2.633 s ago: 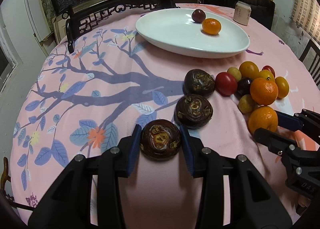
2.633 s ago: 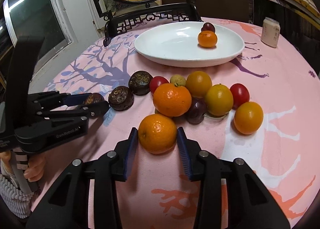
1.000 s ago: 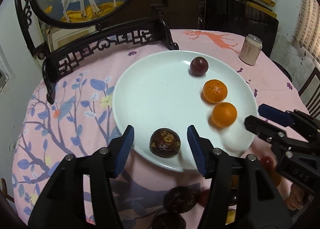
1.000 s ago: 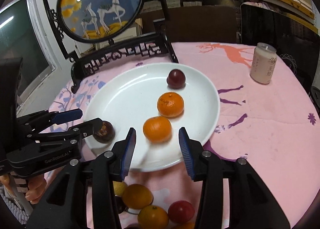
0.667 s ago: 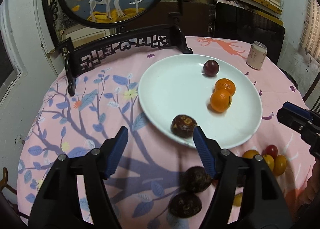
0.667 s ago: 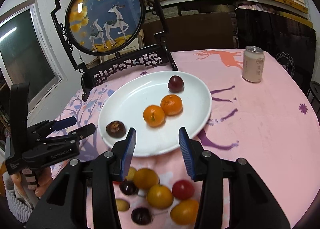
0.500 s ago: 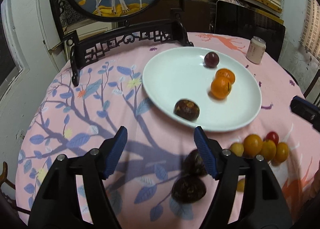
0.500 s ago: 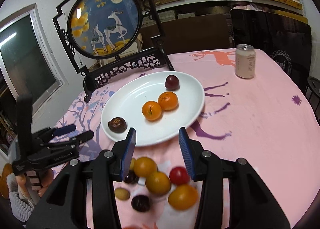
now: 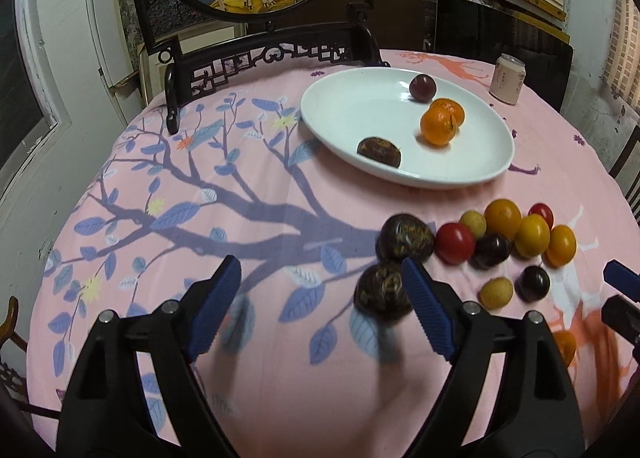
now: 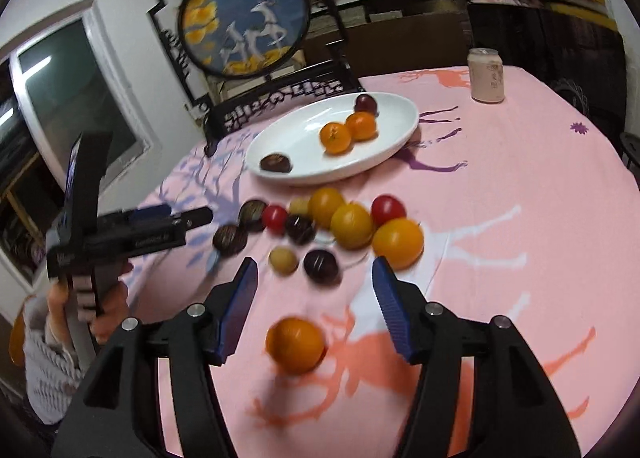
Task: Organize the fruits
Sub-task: 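Grasp another dark brown fruit with the left tool while the right tool grasps a mandarin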
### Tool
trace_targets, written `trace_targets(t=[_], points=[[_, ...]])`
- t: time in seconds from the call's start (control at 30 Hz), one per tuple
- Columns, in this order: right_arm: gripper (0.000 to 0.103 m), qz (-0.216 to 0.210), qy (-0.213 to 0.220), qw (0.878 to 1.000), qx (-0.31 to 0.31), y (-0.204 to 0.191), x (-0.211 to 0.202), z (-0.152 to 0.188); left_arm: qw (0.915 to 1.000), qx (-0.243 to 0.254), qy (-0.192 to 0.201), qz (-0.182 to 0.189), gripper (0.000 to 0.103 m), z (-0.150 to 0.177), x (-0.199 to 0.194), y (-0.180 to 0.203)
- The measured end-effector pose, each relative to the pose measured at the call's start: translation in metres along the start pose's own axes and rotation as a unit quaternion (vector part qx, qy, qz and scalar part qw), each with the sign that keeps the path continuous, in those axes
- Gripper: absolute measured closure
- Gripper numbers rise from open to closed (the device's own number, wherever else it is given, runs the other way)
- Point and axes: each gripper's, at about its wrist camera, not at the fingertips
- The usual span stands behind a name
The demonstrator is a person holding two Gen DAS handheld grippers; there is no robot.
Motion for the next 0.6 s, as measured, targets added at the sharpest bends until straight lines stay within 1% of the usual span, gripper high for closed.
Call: trace_targets(t=[0.1,0.23,0.27,0.37,0.6], points=[[0.043,-0.002,0.000,1.000,-0.023,-0.011,-0.003,0.008,0.9999,0.003,-0.006,-0.010,0.017,0.007,0.000,0.000],[0.043,0.022,-0.021,0.997,-0.072,-0.029,0.005,0.017,0.9998,0.004,-0.014,-0.011,0.017,0.009,0.003,0.000],[0.043,0.020,-0.020,0.997,-0.077,-0.030,0.004,0.018,0.9998,0.007,-0.016,-0.013,0.017,0.010,0.005,0.002],[0.043,0.018,-0.017,0.996,-0.082,-0.031,0.003,0.019,0.9996,0.015,-0.019,-0.014,0.017,0.011,0.007,0.005],[0.043,0.014,-0.038,0.995,-0.092,-0.035,0.009,0.020,0.9990,0.027,-0.028,-0.019,0.017,0.013,0.012,0.011]])
Point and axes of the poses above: each gripper's, at about its wrist camera, not at the fingertips, and x roughly the way its jaws point, y to its right, z to its underside, and after that the axes turned 7 degrees about z, right-handed
